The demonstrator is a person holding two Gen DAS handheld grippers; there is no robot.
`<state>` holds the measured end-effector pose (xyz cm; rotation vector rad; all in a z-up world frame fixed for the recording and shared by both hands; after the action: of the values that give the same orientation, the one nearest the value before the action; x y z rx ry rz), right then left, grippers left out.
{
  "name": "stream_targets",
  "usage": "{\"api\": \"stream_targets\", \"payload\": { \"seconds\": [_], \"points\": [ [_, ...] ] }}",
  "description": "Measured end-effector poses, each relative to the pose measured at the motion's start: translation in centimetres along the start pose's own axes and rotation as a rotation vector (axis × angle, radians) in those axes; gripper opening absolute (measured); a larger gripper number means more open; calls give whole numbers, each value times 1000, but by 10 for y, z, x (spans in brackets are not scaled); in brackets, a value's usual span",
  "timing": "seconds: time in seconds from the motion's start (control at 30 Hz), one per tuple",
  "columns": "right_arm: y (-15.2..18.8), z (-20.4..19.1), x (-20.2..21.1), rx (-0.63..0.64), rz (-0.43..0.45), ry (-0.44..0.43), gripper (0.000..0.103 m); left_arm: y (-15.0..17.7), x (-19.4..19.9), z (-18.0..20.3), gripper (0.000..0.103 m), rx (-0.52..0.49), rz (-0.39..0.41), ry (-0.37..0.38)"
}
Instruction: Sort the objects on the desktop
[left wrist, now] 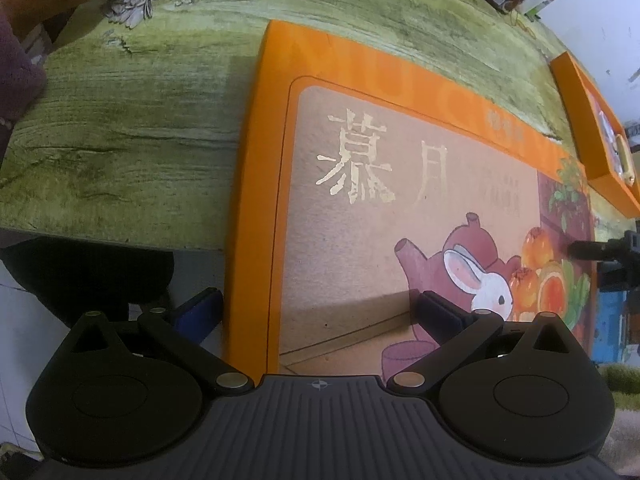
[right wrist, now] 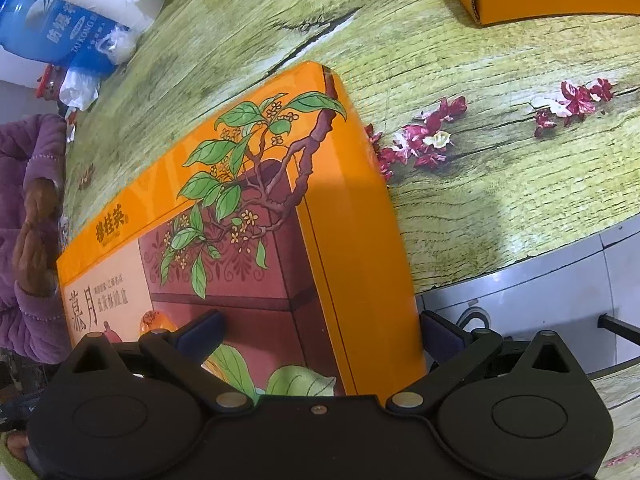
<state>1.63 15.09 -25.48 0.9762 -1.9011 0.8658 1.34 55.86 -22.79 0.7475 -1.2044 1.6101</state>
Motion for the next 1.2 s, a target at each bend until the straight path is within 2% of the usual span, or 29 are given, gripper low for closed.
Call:
{"api": "stream_targets", "payload": {
  "seconds": [0.33, 0.6, 0.77, 1.2],
  "points": [
    [0, 1, 3, 1, -6, -3, 103, -11, -10, -5, 103, 3, -33, 32],
    [-2, 1, 5, 0, -10, -4, 103, -25, -11, -6, 103, -16, -28, 34],
    [-5, -6, 3, 0, -3, -2, 103, -27, -17, -9, 103, 21, -59, 56],
    [-7, -10, 4, -10, 10, -9, 103, -20, -20, -5, 103, 76, -56, 75]
  ]
}}
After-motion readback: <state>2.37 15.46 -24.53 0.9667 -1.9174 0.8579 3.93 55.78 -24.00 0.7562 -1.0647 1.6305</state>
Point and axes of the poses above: each gripper's, at about its wrist camera, not at the fingertips, and x roughly against the way its jaws point, z to its right, y to its underside, the point moved 5 cm from there along -x, roughly the way its jaws point, and after that the axes turned 12 degrees about z, right-handed, at the moved point
